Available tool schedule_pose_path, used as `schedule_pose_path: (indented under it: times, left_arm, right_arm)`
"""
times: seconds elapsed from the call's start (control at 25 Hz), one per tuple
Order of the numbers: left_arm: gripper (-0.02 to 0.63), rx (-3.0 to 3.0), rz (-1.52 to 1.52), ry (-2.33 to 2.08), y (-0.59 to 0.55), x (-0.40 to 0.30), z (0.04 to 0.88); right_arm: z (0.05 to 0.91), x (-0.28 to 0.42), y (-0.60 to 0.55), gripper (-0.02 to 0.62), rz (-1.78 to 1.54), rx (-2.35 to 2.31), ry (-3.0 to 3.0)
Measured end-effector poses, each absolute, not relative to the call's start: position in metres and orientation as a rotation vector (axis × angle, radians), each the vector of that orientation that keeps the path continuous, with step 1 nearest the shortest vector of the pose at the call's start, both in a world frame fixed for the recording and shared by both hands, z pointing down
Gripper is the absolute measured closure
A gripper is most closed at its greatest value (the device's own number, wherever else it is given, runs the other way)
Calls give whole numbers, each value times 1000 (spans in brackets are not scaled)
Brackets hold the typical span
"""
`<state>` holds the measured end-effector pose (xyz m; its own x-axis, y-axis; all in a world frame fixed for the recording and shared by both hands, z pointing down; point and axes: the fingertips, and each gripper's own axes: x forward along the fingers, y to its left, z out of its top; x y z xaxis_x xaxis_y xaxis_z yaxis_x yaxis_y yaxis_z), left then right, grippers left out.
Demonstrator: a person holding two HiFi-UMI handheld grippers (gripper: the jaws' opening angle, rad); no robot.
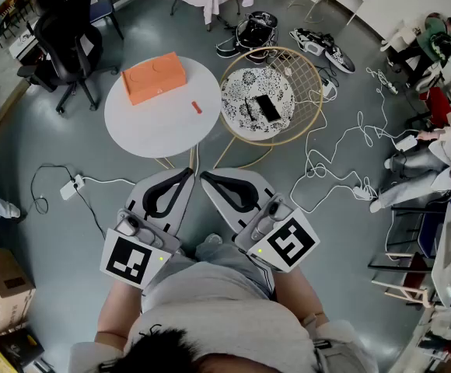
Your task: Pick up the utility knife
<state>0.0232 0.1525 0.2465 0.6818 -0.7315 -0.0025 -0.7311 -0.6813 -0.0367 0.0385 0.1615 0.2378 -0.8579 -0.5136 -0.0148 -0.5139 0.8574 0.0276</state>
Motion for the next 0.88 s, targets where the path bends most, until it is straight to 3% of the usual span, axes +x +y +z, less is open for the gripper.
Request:
schedule_pose_path:
  times: [0.88]
  left_arm:
    - [595, -2839, -16, 1278, 136, 15, 250]
  right_arm:
    - [234, 36, 145, 586, 34, -819, 2983]
